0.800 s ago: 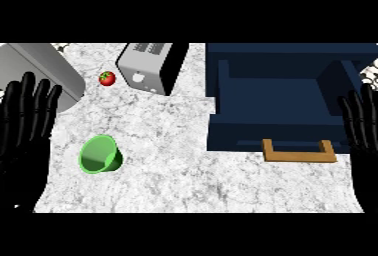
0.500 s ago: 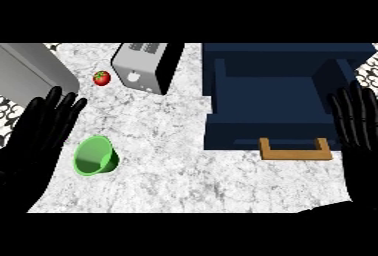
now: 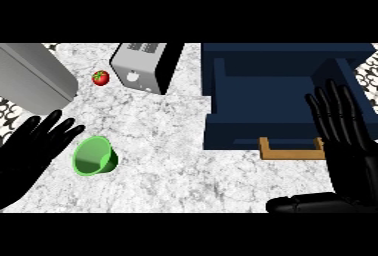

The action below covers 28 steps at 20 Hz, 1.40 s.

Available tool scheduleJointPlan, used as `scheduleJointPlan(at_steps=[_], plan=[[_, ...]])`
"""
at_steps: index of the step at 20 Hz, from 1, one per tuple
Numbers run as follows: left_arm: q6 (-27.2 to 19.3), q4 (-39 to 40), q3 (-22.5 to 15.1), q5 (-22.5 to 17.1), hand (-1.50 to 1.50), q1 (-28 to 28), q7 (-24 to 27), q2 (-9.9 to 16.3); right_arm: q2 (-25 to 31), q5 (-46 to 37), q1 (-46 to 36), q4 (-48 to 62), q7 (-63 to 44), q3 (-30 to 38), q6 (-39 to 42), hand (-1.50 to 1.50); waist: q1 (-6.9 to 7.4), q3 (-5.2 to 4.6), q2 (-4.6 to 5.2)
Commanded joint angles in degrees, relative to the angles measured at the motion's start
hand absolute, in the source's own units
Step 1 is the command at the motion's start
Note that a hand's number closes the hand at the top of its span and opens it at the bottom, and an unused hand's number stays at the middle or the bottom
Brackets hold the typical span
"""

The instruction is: Pick up the cup, place it into the drawer and close the drawer

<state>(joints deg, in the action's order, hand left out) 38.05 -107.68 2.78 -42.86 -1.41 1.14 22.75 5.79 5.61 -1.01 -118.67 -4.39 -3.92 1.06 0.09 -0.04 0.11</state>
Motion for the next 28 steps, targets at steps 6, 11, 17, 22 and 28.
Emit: scheduleJointPlan(at_steps=[6, 11, 17, 22, 28], plan=[[4.5, 4.0, 4.2, -7.1, -1.5, 2.1, -5.9, 2.3, -1.2, -1.3, -0.2, 0.1, -0.1, -0.2, 0.7, -1.5, -0.05, 0.05, -0.16], [9.0, 8.4, 5.3, -3.1, -1.5, 2.6, -4.2, -0.9, 1.1, 2.7, -3.5, 0.3, -3.2, 4.4, 3.0, -1.5, -0.06, 0.04, -0.14], [10.0, 11.3, 6.4, 0.6, -1.5, 3.5, -4.8, -2.8, 0.0, 2.1, -4.9, 2.1, -2.2, 5.2, 2.4, -1.5, -0.06, 0.04, -0.12], [11.1, 11.4, 8.6, -0.5, -1.5, 1.2, -6.5, -1.2, -0.1, 1.5, -9.1, 4.7, -3.0, 5.9, 1.6, -1.5, 0.15, 0.04, -0.11], [15.7, 20.4, 11.9, 11.8, -1.5, 1.9, 0.1, -4.6, 0.3, 2.0, -3.0, 0.2, -1.5, 5.6, 3.9, -1.5, -0.12, 0.03, -0.12]])
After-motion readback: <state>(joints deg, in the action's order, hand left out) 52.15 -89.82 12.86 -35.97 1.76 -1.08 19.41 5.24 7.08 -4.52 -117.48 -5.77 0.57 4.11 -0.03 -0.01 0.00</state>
